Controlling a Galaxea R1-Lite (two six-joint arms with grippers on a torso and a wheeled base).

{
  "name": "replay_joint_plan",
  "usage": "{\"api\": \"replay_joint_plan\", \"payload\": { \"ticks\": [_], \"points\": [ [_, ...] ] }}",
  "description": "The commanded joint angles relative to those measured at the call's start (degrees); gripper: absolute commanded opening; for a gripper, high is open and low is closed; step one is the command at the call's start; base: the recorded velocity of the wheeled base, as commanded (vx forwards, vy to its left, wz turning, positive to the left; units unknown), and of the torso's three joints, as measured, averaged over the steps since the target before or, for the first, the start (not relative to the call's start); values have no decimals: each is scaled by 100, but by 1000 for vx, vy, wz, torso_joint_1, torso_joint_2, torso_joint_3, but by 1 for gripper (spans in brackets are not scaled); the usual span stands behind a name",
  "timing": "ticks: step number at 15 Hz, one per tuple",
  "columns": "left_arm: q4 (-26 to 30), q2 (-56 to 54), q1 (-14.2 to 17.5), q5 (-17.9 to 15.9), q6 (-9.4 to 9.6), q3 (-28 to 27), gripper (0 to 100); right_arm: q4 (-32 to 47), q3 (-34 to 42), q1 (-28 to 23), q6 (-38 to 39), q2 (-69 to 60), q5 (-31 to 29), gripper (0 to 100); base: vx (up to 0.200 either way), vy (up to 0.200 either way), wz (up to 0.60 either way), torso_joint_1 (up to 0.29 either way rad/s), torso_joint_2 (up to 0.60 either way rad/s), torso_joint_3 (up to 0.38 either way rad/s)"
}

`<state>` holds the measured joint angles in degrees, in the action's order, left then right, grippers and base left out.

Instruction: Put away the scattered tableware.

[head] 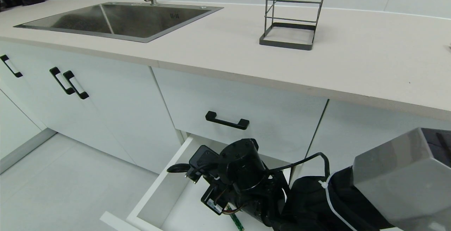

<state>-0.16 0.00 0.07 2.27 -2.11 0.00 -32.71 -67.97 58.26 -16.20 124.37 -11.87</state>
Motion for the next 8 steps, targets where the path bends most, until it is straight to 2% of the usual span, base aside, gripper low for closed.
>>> {"api": "replay_joint_plan", "payload": {
  "ticks": [1,8],
  "points": [
    [-2,0,1,2,-9,0,100,10,-5,-139,-6,175,1,0,0,0,0,0,0,0],
    [-2,0,1,2,-9,0,100,-43,-93,-166,-6,518,27,0,0,0,0,0,0,0]
  ]
}}
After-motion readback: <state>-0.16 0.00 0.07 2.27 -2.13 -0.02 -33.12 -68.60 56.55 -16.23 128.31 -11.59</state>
